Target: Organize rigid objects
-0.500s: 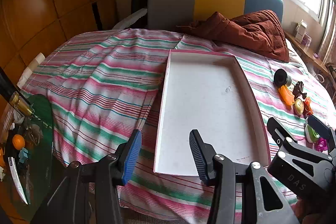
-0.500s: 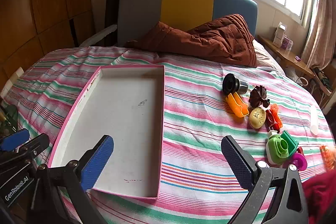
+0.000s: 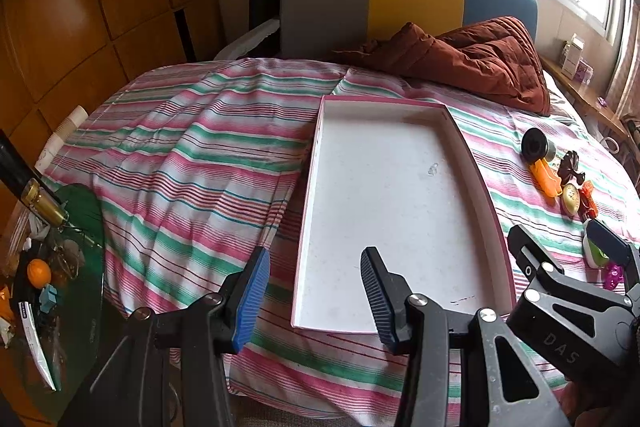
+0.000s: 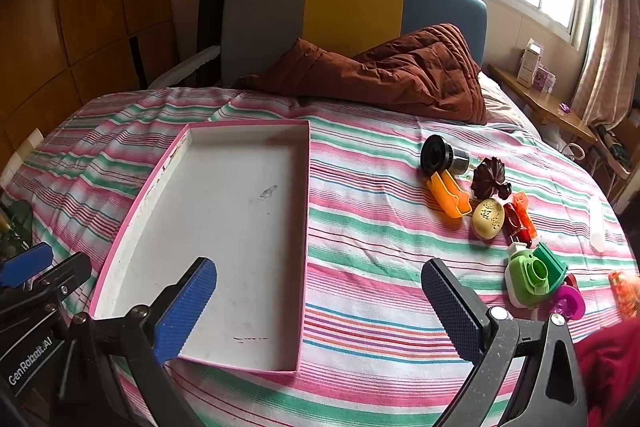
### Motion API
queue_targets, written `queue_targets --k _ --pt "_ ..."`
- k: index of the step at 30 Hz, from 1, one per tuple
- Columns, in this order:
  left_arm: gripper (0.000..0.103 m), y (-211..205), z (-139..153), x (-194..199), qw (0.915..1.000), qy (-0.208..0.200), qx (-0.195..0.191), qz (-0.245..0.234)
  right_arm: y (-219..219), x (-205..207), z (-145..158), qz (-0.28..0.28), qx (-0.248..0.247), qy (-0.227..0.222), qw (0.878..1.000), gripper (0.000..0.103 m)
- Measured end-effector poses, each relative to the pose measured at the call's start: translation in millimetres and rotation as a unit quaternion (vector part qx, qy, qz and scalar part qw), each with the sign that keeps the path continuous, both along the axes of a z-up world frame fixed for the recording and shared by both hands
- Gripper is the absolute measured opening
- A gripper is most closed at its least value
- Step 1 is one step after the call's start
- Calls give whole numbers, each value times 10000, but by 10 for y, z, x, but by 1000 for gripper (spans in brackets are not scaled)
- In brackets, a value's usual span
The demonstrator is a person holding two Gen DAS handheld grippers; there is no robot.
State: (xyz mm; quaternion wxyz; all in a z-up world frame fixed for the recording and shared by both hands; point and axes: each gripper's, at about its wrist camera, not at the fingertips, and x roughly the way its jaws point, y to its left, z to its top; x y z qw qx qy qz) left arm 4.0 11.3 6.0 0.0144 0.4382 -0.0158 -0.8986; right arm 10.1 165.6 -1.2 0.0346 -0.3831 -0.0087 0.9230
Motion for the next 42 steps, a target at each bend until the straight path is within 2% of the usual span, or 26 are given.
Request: queue_targets --k 27,30,35,42 --pt "48 52 -41 41 9999 -55 -62 -79 121 85 -18 -198 32 7 9998 103" --pt "48 94 -71 62 9997 -66 -6 -254 188 114 -22 -291 75 -12 9995 103" --pt "48 214 -146 117 9966 -130 362 -723 455 224 -32 -513 84 -46 9986 103" --pt "48 498 -256 278 9877 -334 647 -1384 1167 403 -43 -1069 -79 -238 9940 102"
